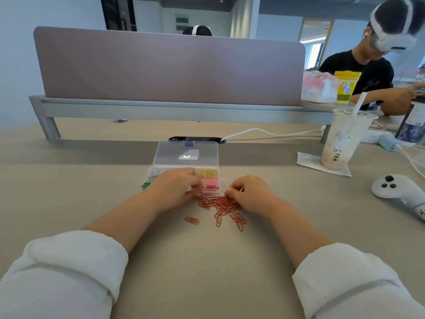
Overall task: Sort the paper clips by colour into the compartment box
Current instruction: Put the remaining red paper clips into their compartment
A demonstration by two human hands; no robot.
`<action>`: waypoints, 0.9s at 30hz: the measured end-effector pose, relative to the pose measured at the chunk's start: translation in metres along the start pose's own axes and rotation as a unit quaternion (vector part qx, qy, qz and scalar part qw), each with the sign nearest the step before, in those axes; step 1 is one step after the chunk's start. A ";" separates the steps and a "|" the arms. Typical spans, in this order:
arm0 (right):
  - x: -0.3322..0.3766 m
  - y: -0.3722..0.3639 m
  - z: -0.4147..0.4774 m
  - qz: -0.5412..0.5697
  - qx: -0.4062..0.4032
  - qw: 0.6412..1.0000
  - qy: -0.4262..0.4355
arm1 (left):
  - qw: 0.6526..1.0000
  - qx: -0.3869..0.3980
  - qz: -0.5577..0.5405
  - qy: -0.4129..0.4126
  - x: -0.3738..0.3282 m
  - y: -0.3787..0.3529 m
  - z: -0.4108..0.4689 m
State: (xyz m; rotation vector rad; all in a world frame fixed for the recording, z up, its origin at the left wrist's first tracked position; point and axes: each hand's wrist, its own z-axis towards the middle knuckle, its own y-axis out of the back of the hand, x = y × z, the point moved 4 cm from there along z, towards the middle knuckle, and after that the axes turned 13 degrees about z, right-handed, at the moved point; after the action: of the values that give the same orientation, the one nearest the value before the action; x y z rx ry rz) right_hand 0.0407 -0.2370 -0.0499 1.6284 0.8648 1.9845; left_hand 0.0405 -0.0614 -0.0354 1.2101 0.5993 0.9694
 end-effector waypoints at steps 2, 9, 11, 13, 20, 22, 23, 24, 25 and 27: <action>0.006 -0.002 -0.006 0.001 0.029 0.999 0.024 | 1.000 -0.020 0.001 0.000 -0.007 0.000 0.000; 0.009 -0.004 -0.014 -0.008 0.068 0.997 0.038 | 0.999 -0.021 0.009 -0.029 -0.013 0.005 -0.016; 0.010 -0.009 -0.013 -0.028 0.089 0.995 0.035 | 0.998 0.022 0.051 -0.041 -0.016 0.000 -0.017; 0.011 -0.013 -0.013 -0.025 0.092 0.995 0.041 | 0.997 0.043 0.045 -0.044 -0.019 -0.003 -0.018; 0.004 0.012 -0.014 -0.019 0.011 1.000 0.021 | 0.997 0.066 -0.049 -0.006 -0.007 0.004 -0.026; 0.003 0.013 -0.019 -0.054 0.049 0.997 -0.007 | 0.989 0.136 -0.061 0.016 0.002 0.003 -0.029; 0.005 0.010 -0.021 -0.065 0.083 0.994 -0.018 | 0.983 0.167 -0.066 0.022 0.003 0.003 -0.030; 0.008 0.007 -0.024 -0.066 0.115 0.991 -0.024 | 0.980 0.185 -0.072 0.021 0.003 0.003 -0.030; 0.011 0.004 -0.026 -0.057 0.140 0.988 -0.023 | 0.979 0.186 -0.085 0.021 0.002 0.003 -0.029; 0.017 0.000 -0.027 -0.035 0.166 0.985 -0.006 | 0.979 0.163 -0.121 0.013 -0.003 0.004 -0.026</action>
State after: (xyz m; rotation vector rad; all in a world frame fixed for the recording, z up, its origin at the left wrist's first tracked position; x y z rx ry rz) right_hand 0.0103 -0.2303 -0.0410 1.7550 1.2870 1.8539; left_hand 0.0163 -0.0509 -0.0397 1.3756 0.9317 0.6979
